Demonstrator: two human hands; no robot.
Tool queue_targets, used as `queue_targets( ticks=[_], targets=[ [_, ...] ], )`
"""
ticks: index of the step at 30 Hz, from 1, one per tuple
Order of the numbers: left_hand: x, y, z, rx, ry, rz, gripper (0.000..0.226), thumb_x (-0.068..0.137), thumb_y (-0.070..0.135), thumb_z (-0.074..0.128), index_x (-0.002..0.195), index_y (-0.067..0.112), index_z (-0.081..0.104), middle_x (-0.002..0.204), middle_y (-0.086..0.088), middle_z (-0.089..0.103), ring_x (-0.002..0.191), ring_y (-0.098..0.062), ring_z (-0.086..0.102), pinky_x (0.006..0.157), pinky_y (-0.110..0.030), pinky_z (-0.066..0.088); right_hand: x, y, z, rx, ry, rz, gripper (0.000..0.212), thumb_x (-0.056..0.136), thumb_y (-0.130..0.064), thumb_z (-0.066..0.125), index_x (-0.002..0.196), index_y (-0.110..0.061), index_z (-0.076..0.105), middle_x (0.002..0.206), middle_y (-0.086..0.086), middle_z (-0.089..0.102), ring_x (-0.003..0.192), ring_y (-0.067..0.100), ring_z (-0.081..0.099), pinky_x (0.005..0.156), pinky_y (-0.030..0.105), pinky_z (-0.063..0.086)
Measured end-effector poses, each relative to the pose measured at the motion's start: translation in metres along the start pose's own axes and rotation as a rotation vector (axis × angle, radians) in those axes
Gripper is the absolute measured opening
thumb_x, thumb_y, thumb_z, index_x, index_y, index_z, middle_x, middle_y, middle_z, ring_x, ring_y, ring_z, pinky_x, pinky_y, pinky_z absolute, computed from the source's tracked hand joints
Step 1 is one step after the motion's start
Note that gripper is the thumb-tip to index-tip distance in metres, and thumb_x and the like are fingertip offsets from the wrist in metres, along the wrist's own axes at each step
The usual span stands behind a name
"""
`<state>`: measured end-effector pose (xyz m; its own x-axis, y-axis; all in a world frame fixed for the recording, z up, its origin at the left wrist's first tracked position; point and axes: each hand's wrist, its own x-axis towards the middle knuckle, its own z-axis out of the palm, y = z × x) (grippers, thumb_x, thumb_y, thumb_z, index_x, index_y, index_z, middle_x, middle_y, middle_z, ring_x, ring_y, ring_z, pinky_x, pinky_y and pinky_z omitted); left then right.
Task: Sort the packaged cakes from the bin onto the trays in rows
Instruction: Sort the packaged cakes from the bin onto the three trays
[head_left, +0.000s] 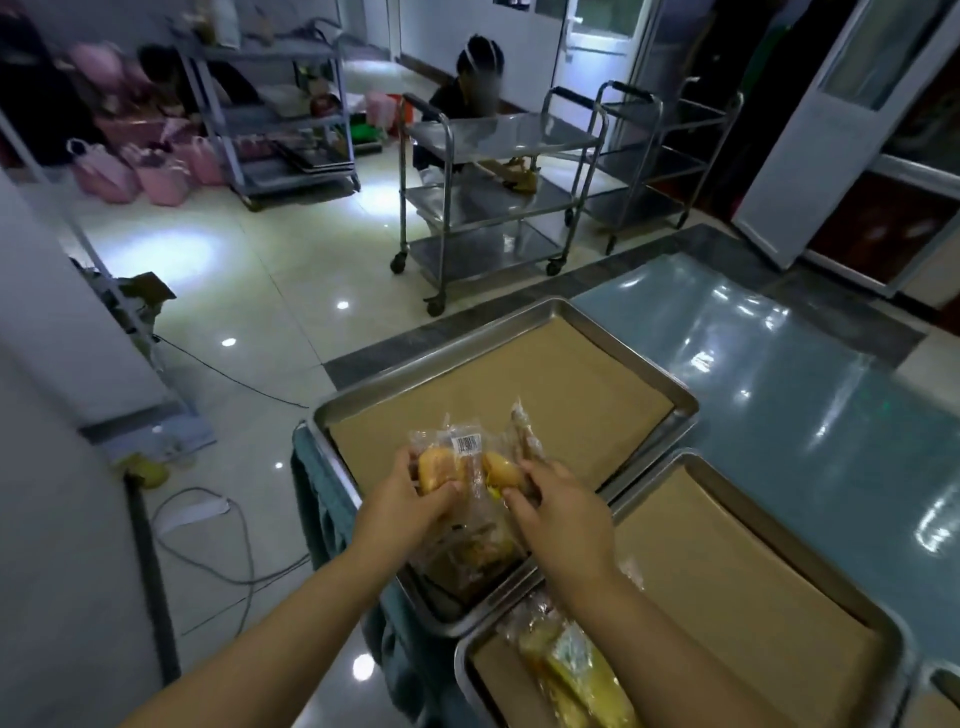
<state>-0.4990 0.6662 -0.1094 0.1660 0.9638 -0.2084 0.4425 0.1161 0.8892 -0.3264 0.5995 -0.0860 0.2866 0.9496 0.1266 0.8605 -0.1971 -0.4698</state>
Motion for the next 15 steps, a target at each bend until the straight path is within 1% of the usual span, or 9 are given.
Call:
queue_targets(
  ticks=[2, 4, 6, 8, 10, 12, 13, 15],
  targets=[
    [0.018, -0.001, -0.005, 0.023, -0.028, -0.002, 0.039, 0.076, 0.049, 0.068, 0.104, 0.047, 0.041, 0.088, 0.019, 0.061, 0.076, 0.002, 0.059, 0.061, -0.025, 0.05, 0.017, -0.002, 0.008, -0.029, -0.03, 0.015, 0.039, 0.087, -0.046, 0.055, 0.123, -0.032, 0.057, 0.107, -0.009, 0.058, 0.085, 0.013, 0.058, 0.061, 0.023, 0.035],
    [0.04, -0.004, -0.009, 0.036, -0.083, -0.01, 0.038, 0.078, 0.048, 0.067, 0.107, 0.043, 0.042, 0.09, 0.018, 0.062, 0.079, 0.0, 0.059, 0.06, -0.024, 0.046, 0.033, -0.004, 0.016, -0.055, -0.052, 0.033, 0.039, 0.087, -0.047, 0.054, 0.123, -0.032, 0.057, 0.106, -0.009, 0.058, 0.084, 0.013, 0.059, 0.06, 0.023, 0.034],
    [0.063, -0.007, -0.014, 0.04, -0.155, -0.017, 0.034, 0.079, 0.043, 0.067, 0.102, 0.044, 0.041, 0.091, 0.015, 0.061, 0.083, -0.001, 0.059, 0.061, -0.022, 0.043, 0.045, -0.006, 0.026, -0.094, -0.069, 0.053, 0.038, 0.087, -0.047, 0.053, 0.123, -0.033, 0.056, 0.105, -0.009, 0.059, 0.082, 0.012, 0.059, 0.06, 0.022, 0.036],
    [0.086, -0.011, -0.017, 0.037, -0.231, -0.03, 0.033, 0.081, 0.039, 0.067, 0.102, 0.041, 0.041, 0.093, 0.013, 0.06, 0.083, 0.0, 0.057, 0.06, -0.02, 0.041, 0.053, -0.009, 0.037, -0.158, -0.075, 0.07, 0.037, 0.088, -0.047, 0.053, 0.123, -0.034, 0.056, 0.105, -0.009, 0.059, 0.081, 0.012, 0.06, 0.06, 0.023, 0.036],
    [0.107, -0.016, -0.019, 0.052, -0.298, -0.032, 0.03, 0.083, 0.038, 0.065, 0.104, 0.037, 0.044, 0.094, 0.012, 0.061, 0.084, -0.002, 0.058, 0.064, -0.023, 0.044, 0.06, -0.013, 0.048, -0.185, -0.076, 0.103, 0.037, 0.087, -0.045, 0.055, 0.123, -0.034, 0.056, 0.111, -0.007, 0.06, 0.084, 0.014, 0.062, 0.062, 0.023, 0.039],
    [0.126, -0.022, -0.022, 0.07, -0.335, -0.007, 0.029, 0.085, 0.037, 0.063, 0.109, 0.034, 0.048, 0.097, 0.009, 0.063, 0.088, -0.007, 0.061, 0.076, -0.034, 0.051, 0.068, -0.018, 0.061, -0.182, -0.079, 0.155, 0.041, 0.086, -0.043, 0.057, 0.126, -0.034, 0.055, 0.122, -0.005, 0.059, 0.092, 0.016, 0.062, 0.067, 0.024, 0.042],
    [0.136, -0.024, -0.023, 0.074, -0.354, 0.009, 0.03, 0.086, 0.037, 0.062, 0.112, 0.033, 0.049, 0.1, 0.009, 0.064, 0.092, -0.009, 0.061, 0.082, -0.038, 0.051, 0.072, -0.022, 0.067, -0.18, -0.08, 0.179, 0.042, 0.085, -0.042, 0.058, 0.127, -0.033, 0.055, 0.125, -0.005, 0.058, 0.094, 0.017, 0.062, 0.068, 0.023, 0.043],
    [0.151, -0.026, -0.026, 0.096, -0.403, 0.037, 0.033, 0.088, 0.038, 0.058, 0.118, 0.031, 0.047, 0.104, 0.009, 0.063, 0.096, -0.011, 0.06, 0.088, -0.042, 0.05, 0.08, -0.029, 0.078, -0.187, -0.073, 0.204, 0.039, 0.084, -0.04, 0.06, 0.122, -0.031, 0.058, 0.125, -0.004, 0.058, 0.094, 0.017, 0.062, 0.068, 0.023, 0.042]
  ],
)
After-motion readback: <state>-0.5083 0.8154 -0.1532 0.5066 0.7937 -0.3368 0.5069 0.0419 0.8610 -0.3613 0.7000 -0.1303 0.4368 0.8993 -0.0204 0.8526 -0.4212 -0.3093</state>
